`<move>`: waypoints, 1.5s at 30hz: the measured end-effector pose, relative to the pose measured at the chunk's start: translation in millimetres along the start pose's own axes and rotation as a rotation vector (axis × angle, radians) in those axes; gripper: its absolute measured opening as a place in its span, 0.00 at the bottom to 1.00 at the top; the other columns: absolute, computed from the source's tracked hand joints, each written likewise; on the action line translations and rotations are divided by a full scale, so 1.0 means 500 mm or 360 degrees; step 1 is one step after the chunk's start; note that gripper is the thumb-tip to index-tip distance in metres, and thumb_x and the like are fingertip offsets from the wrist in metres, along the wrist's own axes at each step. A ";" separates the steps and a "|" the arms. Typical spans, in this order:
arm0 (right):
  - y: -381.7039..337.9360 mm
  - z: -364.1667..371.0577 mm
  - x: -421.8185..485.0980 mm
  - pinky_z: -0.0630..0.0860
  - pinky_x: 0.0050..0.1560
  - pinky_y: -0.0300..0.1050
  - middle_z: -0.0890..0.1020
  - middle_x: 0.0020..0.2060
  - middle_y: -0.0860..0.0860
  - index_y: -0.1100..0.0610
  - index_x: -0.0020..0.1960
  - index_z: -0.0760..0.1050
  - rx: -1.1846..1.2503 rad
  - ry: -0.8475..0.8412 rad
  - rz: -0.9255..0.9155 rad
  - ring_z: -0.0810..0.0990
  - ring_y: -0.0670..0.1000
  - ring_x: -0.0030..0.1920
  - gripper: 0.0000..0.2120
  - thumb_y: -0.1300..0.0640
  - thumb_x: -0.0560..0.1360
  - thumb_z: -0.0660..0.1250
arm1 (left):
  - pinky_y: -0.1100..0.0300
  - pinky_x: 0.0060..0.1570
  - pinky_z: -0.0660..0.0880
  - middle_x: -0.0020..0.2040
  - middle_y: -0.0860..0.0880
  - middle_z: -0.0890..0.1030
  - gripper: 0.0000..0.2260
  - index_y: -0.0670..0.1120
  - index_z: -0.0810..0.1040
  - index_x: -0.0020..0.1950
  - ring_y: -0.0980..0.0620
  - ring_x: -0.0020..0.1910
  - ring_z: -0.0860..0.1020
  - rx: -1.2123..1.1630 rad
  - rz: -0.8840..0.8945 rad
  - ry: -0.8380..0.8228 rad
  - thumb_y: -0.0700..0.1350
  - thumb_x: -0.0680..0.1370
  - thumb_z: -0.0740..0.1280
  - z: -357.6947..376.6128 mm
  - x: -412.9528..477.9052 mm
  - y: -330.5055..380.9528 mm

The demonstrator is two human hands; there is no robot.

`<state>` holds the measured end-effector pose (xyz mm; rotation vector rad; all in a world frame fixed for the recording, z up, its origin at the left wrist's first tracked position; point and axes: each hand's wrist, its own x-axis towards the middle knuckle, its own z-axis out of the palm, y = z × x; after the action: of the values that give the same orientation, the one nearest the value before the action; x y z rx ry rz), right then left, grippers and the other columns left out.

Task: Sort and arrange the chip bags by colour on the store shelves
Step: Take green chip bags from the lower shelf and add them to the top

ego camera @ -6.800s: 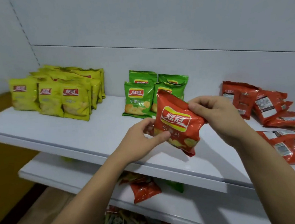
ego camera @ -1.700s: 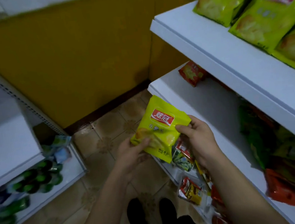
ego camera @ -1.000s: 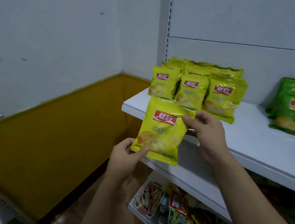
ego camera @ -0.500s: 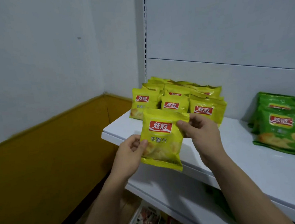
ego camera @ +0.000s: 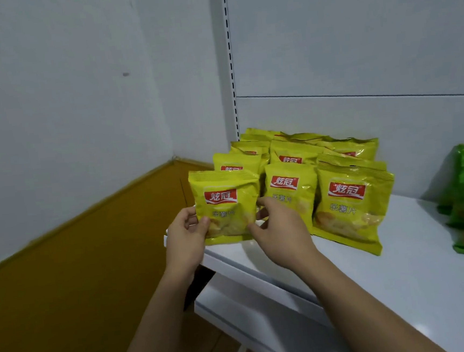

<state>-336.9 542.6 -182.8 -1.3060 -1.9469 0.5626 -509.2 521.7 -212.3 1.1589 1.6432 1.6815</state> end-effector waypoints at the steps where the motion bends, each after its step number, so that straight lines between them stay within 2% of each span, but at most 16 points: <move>1: -0.004 0.010 0.013 0.70 0.42 0.42 0.79 0.50 0.46 0.50 0.65 0.72 -0.0005 -0.0009 0.0019 0.79 0.49 0.48 0.19 0.50 0.75 0.67 | 0.63 0.41 0.76 0.46 0.49 0.81 0.06 0.44 0.77 0.54 0.54 0.45 0.80 -0.0001 0.0014 0.0000 0.38 0.79 0.65 0.000 0.017 -0.003; 5: -0.019 0.048 0.058 0.75 0.48 0.46 0.78 0.48 0.46 0.51 0.66 0.70 0.0052 -0.0038 0.0127 0.79 0.51 0.48 0.23 0.49 0.73 0.68 | 0.61 0.43 0.77 0.47 0.47 0.82 0.06 0.45 0.77 0.53 0.51 0.47 0.81 0.0084 0.0081 -0.0033 0.37 0.78 0.66 0.005 0.105 -0.035; 9: -0.027 0.076 0.089 0.78 0.48 0.50 0.81 0.48 0.47 0.50 0.61 0.72 0.0015 0.0021 0.0233 0.80 0.51 0.46 0.18 0.48 0.72 0.69 | 0.47 0.55 0.77 0.54 0.47 0.80 0.07 0.49 0.77 0.54 0.51 0.54 0.79 0.0272 0.0159 -0.0150 0.42 0.77 0.68 0.023 0.192 -0.067; 12: -0.028 0.087 0.106 0.78 0.49 0.48 0.81 0.51 0.45 0.48 0.61 0.72 0.0030 0.0077 0.0298 0.80 0.50 0.49 0.18 0.50 0.72 0.69 | 0.53 0.59 0.73 0.57 0.46 0.76 0.09 0.46 0.77 0.56 0.50 0.57 0.76 0.0327 0.0254 -0.0224 0.41 0.77 0.68 0.049 0.234 -0.077; 14: -0.022 0.089 0.109 0.77 0.50 0.47 0.80 0.54 0.44 0.48 0.64 0.71 -0.0077 0.0149 0.0318 0.79 0.49 0.51 0.21 0.50 0.72 0.69 | 0.57 0.56 0.70 0.58 0.45 0.75 0.10 0.45 0.76 0.58 0.49 0.57 0.75 0.0348 0.0325 -0.0254 0.41 0.77 0.68 0.063 0.252 -0.085; 17: -0.007 0.081 0.096 0.75 0.52 0.46 0.78 0.56 0.45 0.49 0.66 0.70 -0.0354 0.0319 0.0386 0.77 0.49 0.54 0.22 0.49 0.73 0.68 | 0.59 0.52 0.70 0.59 0.45 0.75 0.10 0.46 0.74 0.58 0.50 0.57 0.75 0.0293 0.0343 -0.0316 0.42 0.78 0.67 0.070 0.267 -0.094; 20: 0.005 0.073 0.070 0.74 0.46 0.45 0.77 0.53 0.46 0.50 0.58 0.74 -0.0600 0.0500 0.0475 0.78 0.50 0.51 0.14 0.49 0.74 0.68 | 0.60 0.50 0.69 0.61 0.48 0.76 0.12 0.46 0.71 0.62 0.51 0.61 0.74 0.0204 0.0288 -0.0410 0.44 0.79 0.65 0.064 0.261 -0.097; 23: 0.012 0.069 0.055 0.69 0.39 0.44 0.77 0.50 0.46 0.50 0.53 0.74 -0.0815 0.0583 0.0573 0.78 0.51 0.48 0.09 0.48 0.75 0.67 | 0.60 0.53 0.68 0.64 0.52 0.73 0.22 0.48 0.66 0.69 0.52 0.65 0.71 0.0123 0.0243 -0.0517 0.54 0.78 0.65 0.057 0.250 -0.091; 25: 0.018 0.071 0.052 0.66 0.38 0.44 0.77 0.50 0.47 0.51 0.52 0.73 -0.0904 0.0623 0.0638 0.77 0.52 0.48 0.09 0.48 0.75 0.66 | 0.58 0.56 0.71 0.66 0.55 0.70 0.38 0.53 0.59 0.74 0.54 0.66 0.69 0.0121 0.0232 -0.0707 0.67 0.70 0.67 0.052 0.246 -0.092; 26: 0.023 0.073 0.052 0.66 0.38 0.44 0.77 0.49 0.48 0.52 0.51 0.73 -0.0935 0.0646 0.0648 0.77 0.53 0.48 0.09 0.49 0.75 0.66 | 0.53 0.59 0.73 0.68 0.55 0.69 0.45 0.57 0.54 0.75 0.53 0.67 0.69 0.0160 0.0225 -0.0797 0.72 0.64 0.68 0.050 0.245 -0.091; 28: 0.032 0.079 0.057 0.68 0.40 0.46 0.78 0.47 0.49 0.53 0.48 0.73 -0.0981 0.0657 0.0667 0.77 0.54 0.48 0.08 0.49 0.75 0.66 | 0.44 0.64 0.72 0.71 0.54 0.68 0.52 0.61 0.49 0.75 0.50 0.69 0.69 0.0242 0.0207 -0.0906 0.73 0.58 0.72 0.050 0.243 -0.091; 32: 0.050 0.096 0.069 0.65 0.51 0.50 0.79 0.46 0.49 0.51 0.47 0.74 -0.1041 0.0601 0.0734 0.76 0.54 0.52 0.07 0.47 0.75 0.65 | 0.41 0.67 0.68 0.72 0.51 0.66 0.52 0.56 0.50 0.77 0.48 0.70 0.66 0.0251 0.0228 -0.0876 0.62 0.61 0.76 0.056 0.242 -0.084; 34: 0.052 0.104 0.076 0.63 0.52 0.49 0.78 0.48 0.47 0.50 0.49 0.74 -0.1050 0.0568 0.0751 0.75 0.52 0.54 0.08 0.46 0.75 0.63 | 0.41 0.68 0.65 0.73 0.50 0.65 0.50 0.53 0.50 0.77 0.47 0.71 0.64 0.0265 0.0270 -0.0835 0.59 0.64 0.77 0.061 0.244 -0.080; 40: 0.052 0.112 0.096 0.65 0.52 0.50 0.79 0.48 0.46 0.48 0.50 0.75 -0.1059 0.0561 0.0732 0.76 0.51 0.54 0.09 0.45 0.75 0.61 | 0.42 0.68 0.59 0.76 0.46 0.60 0.50 0.51 0.44 0.78 0.43 0.73 0.60 0.0527 0.0328 -0.0765 0.64 0.68 0.71 0.084 0.232 -0.074; 45: 0.051 0.102 0.086 0.65 0.52 0.50 0.80 0.46 0.46 0.48 0.49 0.75 -0.1016 0.0494 0.0651 0.77 0.51 0.52 0.08 0.46 0.74 0.63 | 0.42 0.68 0.59 0.76 0.44 0.60 0.49 0.49 0.43 0.78 0.42 0.73 0.59 0.0600 0.0363 -0.0739 0.67 0.69 0.67 0.085 0.228 -0.080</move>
<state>-370.2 593.9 -219.9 -2.0726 -1.6551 -0.1078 -538.7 645.1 -230.2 1.8192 1.6016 1.1186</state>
